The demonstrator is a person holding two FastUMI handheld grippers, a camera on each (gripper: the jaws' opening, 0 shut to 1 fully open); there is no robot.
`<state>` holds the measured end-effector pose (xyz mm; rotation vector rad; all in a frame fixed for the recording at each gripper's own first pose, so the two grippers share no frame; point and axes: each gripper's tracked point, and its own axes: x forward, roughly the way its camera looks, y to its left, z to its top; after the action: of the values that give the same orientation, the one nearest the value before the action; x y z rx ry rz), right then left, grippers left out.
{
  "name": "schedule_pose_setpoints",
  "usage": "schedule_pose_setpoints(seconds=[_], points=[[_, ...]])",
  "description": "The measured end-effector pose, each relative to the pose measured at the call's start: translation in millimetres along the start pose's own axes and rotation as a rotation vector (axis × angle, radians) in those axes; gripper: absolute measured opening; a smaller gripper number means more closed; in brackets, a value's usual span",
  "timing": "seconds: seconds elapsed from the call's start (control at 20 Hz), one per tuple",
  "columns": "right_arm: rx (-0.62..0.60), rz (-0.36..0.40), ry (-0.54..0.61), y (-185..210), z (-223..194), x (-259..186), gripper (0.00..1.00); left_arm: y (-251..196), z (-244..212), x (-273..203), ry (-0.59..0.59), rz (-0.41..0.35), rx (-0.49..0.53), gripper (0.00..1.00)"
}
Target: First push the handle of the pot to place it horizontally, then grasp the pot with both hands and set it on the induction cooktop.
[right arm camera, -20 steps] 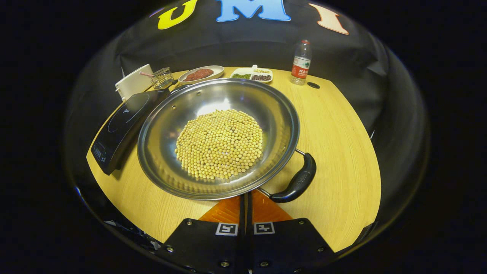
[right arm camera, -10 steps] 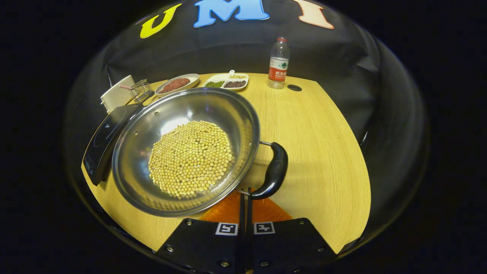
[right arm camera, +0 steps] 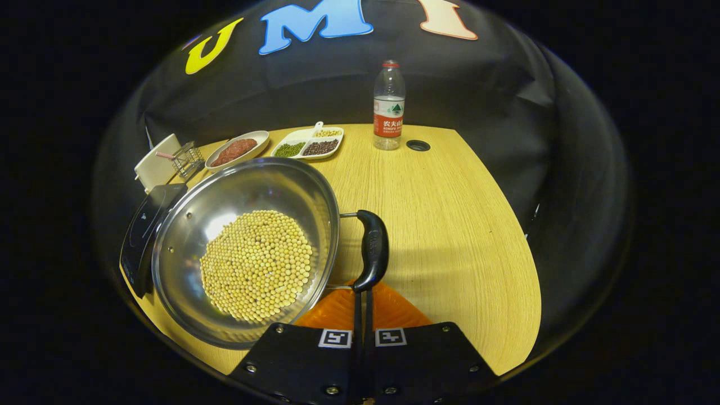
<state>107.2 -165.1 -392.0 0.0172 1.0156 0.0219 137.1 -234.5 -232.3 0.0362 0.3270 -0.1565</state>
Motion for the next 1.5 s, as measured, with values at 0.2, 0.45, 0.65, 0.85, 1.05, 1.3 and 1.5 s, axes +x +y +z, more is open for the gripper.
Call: schedule_pose_setpoints(seconds=[0.2, 0.45, 0.65, 0.85, 1.05, 1.3, 1.5], points=[[-0.006, -0.028, -0.077, -15, 6, -13, 0.28, -13, -24, 20, 0.044, -0.022, -0.009, 0.99], [0.094, 0.016, -0.274, -21, 46, -38, 0.99, -26, -60, 43, 0.119, -0.046, -0.027, 0.99], [0.072, 0.074, -0.284, -4, 52, -24, 0.99, -38, -95, 64, 0.188, -0.062, 0.002, 1.0], [0.049, 0.09, -0.293, 9, 61, -7, 0.99, -50, -129, 84, 0.281, -0.088, -0.001, 0.99], [0.058, 0.084, -0.259, 12, 59, 12, 0.99, -44, -152, 100, 0.347, -0.072, 0.016, 0.99], [0.052, 0.065, -0.2, 8, 49, 29, 0.92, -41, -177, 108, 0.42, -0.07, 0.022, 1.0], [0.067, 0.077, -0.162, 14, 43, 34, 0.82, -45, -189, 109, 0.459, -0.08, -0.001, 0.85]])
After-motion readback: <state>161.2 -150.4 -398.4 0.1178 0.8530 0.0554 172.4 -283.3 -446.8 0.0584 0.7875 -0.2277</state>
